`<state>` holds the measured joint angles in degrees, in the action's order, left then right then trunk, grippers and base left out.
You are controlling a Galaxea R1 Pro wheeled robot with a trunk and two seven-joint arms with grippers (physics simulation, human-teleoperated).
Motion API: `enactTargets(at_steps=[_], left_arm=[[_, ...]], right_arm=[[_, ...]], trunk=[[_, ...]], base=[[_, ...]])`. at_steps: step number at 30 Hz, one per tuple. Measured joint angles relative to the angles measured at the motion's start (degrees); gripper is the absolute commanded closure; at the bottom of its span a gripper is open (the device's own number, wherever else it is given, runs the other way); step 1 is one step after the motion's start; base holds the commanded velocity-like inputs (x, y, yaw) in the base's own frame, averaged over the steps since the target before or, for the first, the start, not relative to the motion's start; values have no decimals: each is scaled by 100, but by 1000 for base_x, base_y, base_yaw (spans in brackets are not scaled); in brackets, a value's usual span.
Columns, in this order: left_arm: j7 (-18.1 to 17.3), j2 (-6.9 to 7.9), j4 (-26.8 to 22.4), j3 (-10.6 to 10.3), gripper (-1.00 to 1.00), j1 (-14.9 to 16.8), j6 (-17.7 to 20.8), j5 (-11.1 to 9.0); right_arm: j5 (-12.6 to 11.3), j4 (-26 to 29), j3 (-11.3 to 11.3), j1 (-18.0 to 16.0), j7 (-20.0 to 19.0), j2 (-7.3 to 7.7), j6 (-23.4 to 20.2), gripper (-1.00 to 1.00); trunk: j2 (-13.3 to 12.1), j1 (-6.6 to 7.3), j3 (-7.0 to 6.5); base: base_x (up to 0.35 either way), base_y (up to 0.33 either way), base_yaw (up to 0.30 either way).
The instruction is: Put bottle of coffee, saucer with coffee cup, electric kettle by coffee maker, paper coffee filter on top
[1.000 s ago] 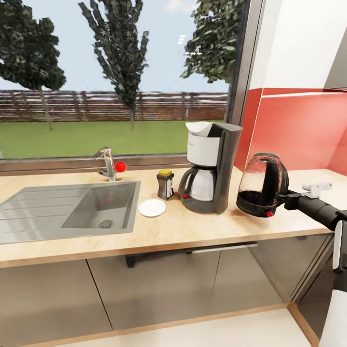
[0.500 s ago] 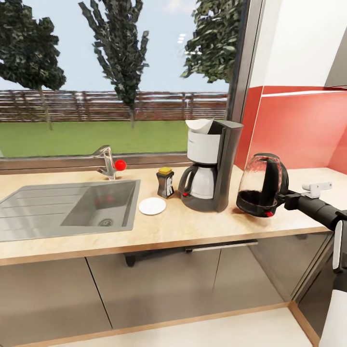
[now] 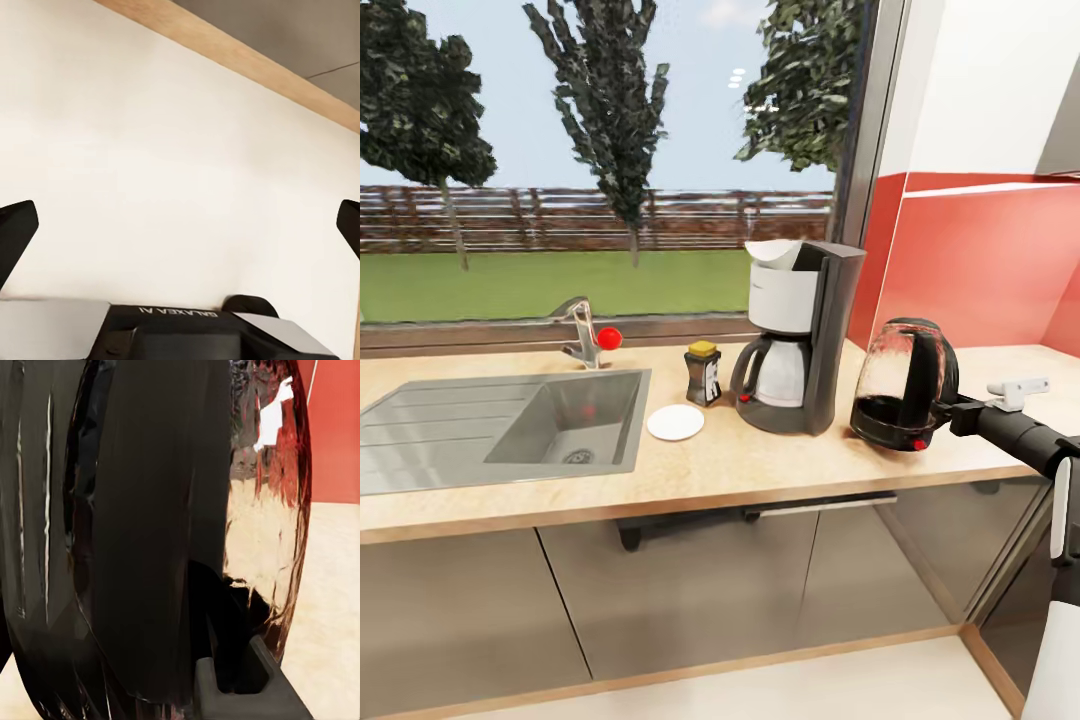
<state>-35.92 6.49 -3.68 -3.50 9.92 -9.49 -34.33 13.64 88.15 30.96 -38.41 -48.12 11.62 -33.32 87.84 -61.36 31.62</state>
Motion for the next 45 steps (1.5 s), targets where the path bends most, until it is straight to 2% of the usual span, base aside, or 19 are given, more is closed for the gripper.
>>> enactTargets(at_steps=[7, 10, 18, 22, 31, 35, 40, 45], left_arm=[[0, 0, -1, 1, -100, -2, -2, 0], [0, 0, 0, 0, -100, -2, -3, 0], [0, 0, 0, 0, -100, -3, -1, 0], [0, 0, -1, 0, -100, -2, -5, 0], [0, 0, -3, 0, -100, -2, 0, 0], [-2, 0, -4, 0, -100, -2, -5, 0], [-2, 0, -1, 0, -100, -3, -1, 0], [-1, 0, -1, 1, -100, -1, -3, 0]], right_arm=[[-3, 0, 1, -1, 0, 0, 4, 100], [-2, 0, -1, 0, 0, 0, -1, 100], [-4, 0, 0, -1, 0, 0, 4, 100], [-1, 0, 5, 0, 0, 0, 0, 100], [-3, 0, 7, -1, 0, 0, 4, 100], [-5, 0, 6, 0, 0, 0, 0, 100], [-11, 0, 7, -1, 0, 0, 4, 100], [-67, 6, 10, -5, 1, 0, 32, 100]], trunk=[[42, -23, 18], [160, -88, 72], [162, -89, 72], [321, -176, 144], [323, -176, 144], [481, -264, 216], [483, -264, 216], [683, -373, 304]], base=[[0, 0, 0], [0, 0, 0], [0, 0, 0], [0, 0, 0], [0, 0, 0], [0, 0, 0], [0, 0, 0], [0, 0, 0]])
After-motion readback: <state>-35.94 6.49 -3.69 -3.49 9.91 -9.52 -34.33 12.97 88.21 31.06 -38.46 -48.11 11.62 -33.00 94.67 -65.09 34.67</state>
